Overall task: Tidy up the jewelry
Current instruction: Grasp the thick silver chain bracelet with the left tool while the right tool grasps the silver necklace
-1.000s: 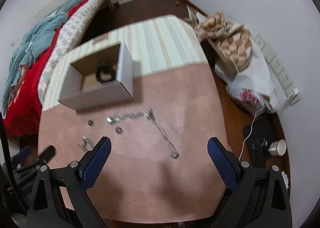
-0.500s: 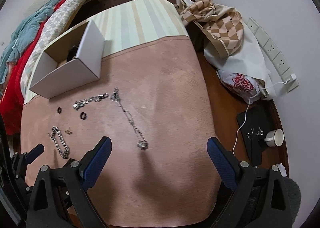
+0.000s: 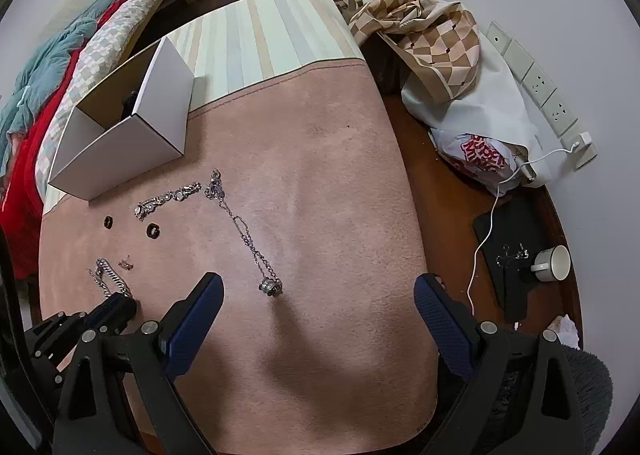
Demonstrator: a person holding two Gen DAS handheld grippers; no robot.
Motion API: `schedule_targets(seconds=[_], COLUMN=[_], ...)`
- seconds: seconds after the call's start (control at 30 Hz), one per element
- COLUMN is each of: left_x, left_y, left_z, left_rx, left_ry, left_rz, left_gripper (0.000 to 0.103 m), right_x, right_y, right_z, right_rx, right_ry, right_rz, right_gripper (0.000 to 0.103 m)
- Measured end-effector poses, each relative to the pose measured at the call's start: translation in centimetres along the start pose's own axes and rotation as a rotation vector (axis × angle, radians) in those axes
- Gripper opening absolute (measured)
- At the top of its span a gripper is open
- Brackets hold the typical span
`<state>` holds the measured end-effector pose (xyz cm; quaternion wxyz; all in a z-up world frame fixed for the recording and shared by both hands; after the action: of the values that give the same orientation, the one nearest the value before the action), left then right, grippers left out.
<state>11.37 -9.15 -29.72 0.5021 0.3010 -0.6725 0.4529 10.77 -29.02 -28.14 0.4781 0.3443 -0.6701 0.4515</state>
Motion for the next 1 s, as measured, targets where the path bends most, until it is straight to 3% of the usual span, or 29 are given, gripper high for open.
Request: schedule_targets(seconds=[0.13,0.2,0.37,0.53,0.6,0.67,0.83,1.0], left_x=[1.5,2.1,3.0,2.4,2.3,2.2,3.2,5.7], left_y=[-0.2,-0.3,0.1,0.8,0.9,0.9,0.2,-1.3], left_z=[-1.6,-2.5,-4.9,-4.9,-4.6,-4.5,-4.5,-5.2], left_rx=[0.043,0.064,0.135,0.148,0.144,0.141,0.150,0.164], left_ry=[0.011,0.001,0.001,0.008,0.009,0.012,0.037,0.064], left_rz=[0.035,0.052,0.067,0.048,0.042,0.041,0.059,0.107], left_gripper=[0.005,0.005,0.005,0.005,0.005,0.005,0.005,0.005], right_x=[0.1,-0.3,-1.8,-2.7,-2.6,-2.4,-1.7,1.8], right_y=[0.1,0.4,1.4,2.0,2.3,2.7,3.1,2.0], right_z=[-0.1,-0.7,-2.5,-4.3,-4.5,-4.3,-4.1,-5.4], right_rx=[-0.008,0.007,0.071,0.163,0.181,0.176,0.141,0.123], right_ry=[-0.038,-0.069,-0.088,-0.034,0.012,0.025,-0.036,-0.141], right_rz=[-0.001,-0.016,-0.029,0.031,0.058,0.076,0.087,0.140], right_gripper=[0.097,0.085,0.068,0.052,0.029,0.013,0.012,0.012])
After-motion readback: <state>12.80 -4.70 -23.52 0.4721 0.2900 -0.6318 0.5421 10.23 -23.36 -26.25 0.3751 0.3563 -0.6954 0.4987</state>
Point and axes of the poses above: each gripper's, at about its wrist camera, not at the fingertips, and x roughly against the way its jaws point, z to its right, y to its underside, the point moved 6 cm from there along -x, roughly the way its jaws point, and after that the axes turned 6 degrees about -x, right-handed, at the moved point
